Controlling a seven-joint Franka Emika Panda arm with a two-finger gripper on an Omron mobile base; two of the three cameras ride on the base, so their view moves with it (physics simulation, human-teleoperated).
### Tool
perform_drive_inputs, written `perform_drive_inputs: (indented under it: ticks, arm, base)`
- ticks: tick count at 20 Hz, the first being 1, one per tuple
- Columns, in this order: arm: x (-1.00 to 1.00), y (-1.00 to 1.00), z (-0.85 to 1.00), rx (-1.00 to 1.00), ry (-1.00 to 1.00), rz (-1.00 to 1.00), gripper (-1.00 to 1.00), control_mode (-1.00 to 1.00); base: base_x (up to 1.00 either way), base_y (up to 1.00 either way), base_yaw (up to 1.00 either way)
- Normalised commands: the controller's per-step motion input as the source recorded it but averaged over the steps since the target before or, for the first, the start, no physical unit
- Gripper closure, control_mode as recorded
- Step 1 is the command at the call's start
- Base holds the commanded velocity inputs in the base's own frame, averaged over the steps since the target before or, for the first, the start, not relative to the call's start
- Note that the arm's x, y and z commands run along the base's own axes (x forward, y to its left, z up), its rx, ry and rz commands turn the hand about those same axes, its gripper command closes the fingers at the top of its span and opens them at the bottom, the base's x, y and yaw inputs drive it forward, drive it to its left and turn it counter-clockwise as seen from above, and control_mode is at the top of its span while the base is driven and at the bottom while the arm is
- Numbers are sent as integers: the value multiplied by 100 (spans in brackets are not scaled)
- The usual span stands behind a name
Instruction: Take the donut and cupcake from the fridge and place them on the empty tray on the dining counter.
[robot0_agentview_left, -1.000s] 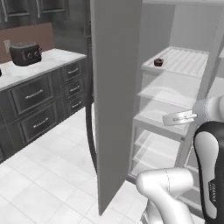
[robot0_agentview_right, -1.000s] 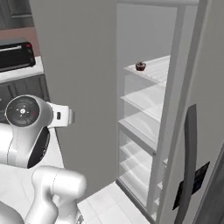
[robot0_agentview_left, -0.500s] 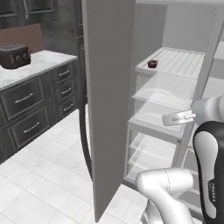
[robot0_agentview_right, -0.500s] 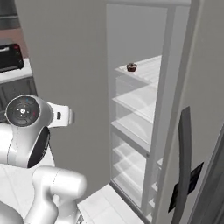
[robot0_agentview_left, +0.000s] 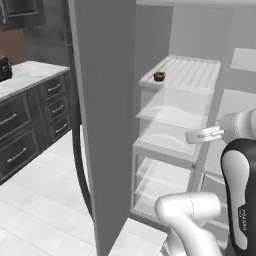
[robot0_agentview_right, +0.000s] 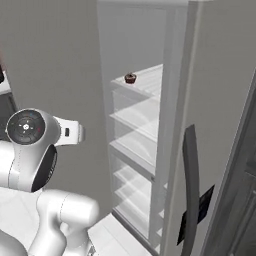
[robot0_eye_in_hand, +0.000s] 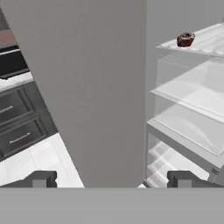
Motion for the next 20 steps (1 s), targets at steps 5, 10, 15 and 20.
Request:
perform_drive_inputs:
  ticks: [5, 10, 15, 20]
  arm:
    - [0, 0, 0, 0, 0, 0, -100, 100]
    - [0, 0, 0, 0, 0, 0, -100, 100]
    - [0, 0, 0, 0, 0, 0, -100, 100]
    - [0, 0, 0, 0, 0, 0, -100, 100]
  base:
    - [63, 0, -25]
    - [61, 0, -25]
    - [68, 0, -23]
    - [96, 9, -17]
